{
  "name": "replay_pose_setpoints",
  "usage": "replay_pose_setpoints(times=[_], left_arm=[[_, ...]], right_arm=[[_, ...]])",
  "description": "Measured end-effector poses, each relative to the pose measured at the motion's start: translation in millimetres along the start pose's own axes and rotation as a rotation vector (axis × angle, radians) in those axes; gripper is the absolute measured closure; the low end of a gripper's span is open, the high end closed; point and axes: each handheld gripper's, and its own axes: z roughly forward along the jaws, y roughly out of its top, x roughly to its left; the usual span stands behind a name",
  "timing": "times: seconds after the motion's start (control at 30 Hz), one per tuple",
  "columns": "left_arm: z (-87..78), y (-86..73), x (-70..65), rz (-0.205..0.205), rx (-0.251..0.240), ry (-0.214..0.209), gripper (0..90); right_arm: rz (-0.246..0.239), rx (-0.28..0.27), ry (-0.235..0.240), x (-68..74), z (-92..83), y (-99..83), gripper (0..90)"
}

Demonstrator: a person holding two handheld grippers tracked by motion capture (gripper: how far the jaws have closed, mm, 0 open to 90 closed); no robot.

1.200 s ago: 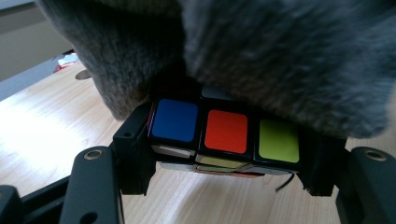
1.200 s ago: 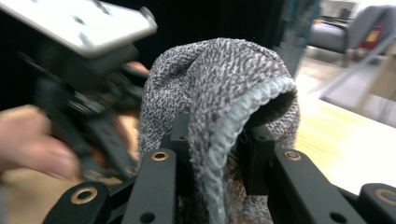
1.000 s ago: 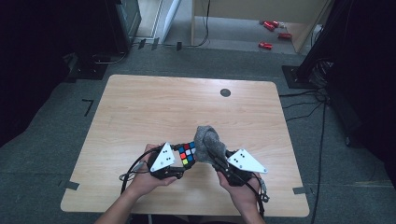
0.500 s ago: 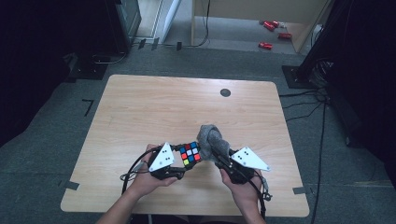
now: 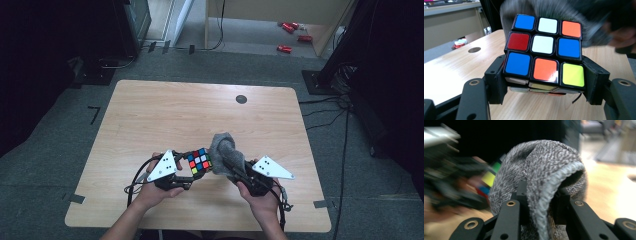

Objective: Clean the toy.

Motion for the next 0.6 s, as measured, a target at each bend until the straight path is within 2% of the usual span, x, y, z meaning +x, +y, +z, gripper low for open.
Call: replay_pose_setpoints(times=[0.03, 0.07, 0.1, 0.13, 0.17, 0.23, 0.27, 0.33, 0.37, 0.47, 0.53, 0.57, 0.6], left_arm=[[-0.2, 1.0, -0.6, -0.008, -0.009, -0.012, 34.1], [-0.7, 2.3, -1.4, -0.016, -0.022, -0.024, 34.1], [-1.0, 3.3, -2.0, -0.008, -0.011, -0.015, 34.1], [-1.2, 2.9, -1.4, -0.01, -0.005, -0.015, 34.1], [-1.9, 1.9, 0.3, -0.022, -0.009, -0.017, 34.1], [-3.1, 0.9, 4.1, -0.047, -0.02, -0.013, 34.1], [-3.2, 1.0, 4.7, -0.043, -0.016, -0.005, 34.1], [-2.9, 1.0, 4.3, -0.034, -0.007, -0.007, 34.1], [-2.3, 0.8, 3.5, -0.032, -0.006, -0.013, 34.1], [-0.3, 1.5, 0.1, -0.022, -0.008, -0.033, 34.1], [-1.2, 4.0, -2.1, -0.033, -0.027, -0.057, 34.1], [-2.1, 5.0, -1.7, -0.035, -0.028, -0.054, 34.1], [-3.8, 5.2, 0.0, -0.042, -0.03, -0.05, 34.1]], right_arm=[[-0.012, -0.005, 0.03, 4.5, 0.7, 1.3, 73.1], [-0.028, 0.008, 0.04, 7.9, 2.6, 0.3, 73.2], [-0.041, 0.027, 0.035, 8.9, 5.4, -2.9, 73.6], [-0.027, 0.024, 0.03, 6.4, 6.8, -7.1, 73.8], [0.001, 0.048, 0.024, 1.1, 8.6, -11.0, 74.0], [0.0, 0.135, -0.04, -10.0, 12.6, -18.7, 74.1], [0.012, 0.14, -0.054, -14.2, 12.1, -21.5, 74.1], [0.047, 0.107, -0.048, -16.4, 7.8, -18.9, 74.0], [0.042, 0.076, -0.039, -14.2, 4.9, -14.0, 74.1], [0.018, -0.011, 0.029, -0.9, -1.1, 0.7, 73.8], [-0.002, -0.012, 0.056, 5.9, 0.2, 2.4, 73.8], [-0.02, 0.019, 0.043, 7.1, 4.0, -0.7, 73.9], [-0.011, 0.027, 0.025, 4.5, 6.2, -5.2, 73.9]])
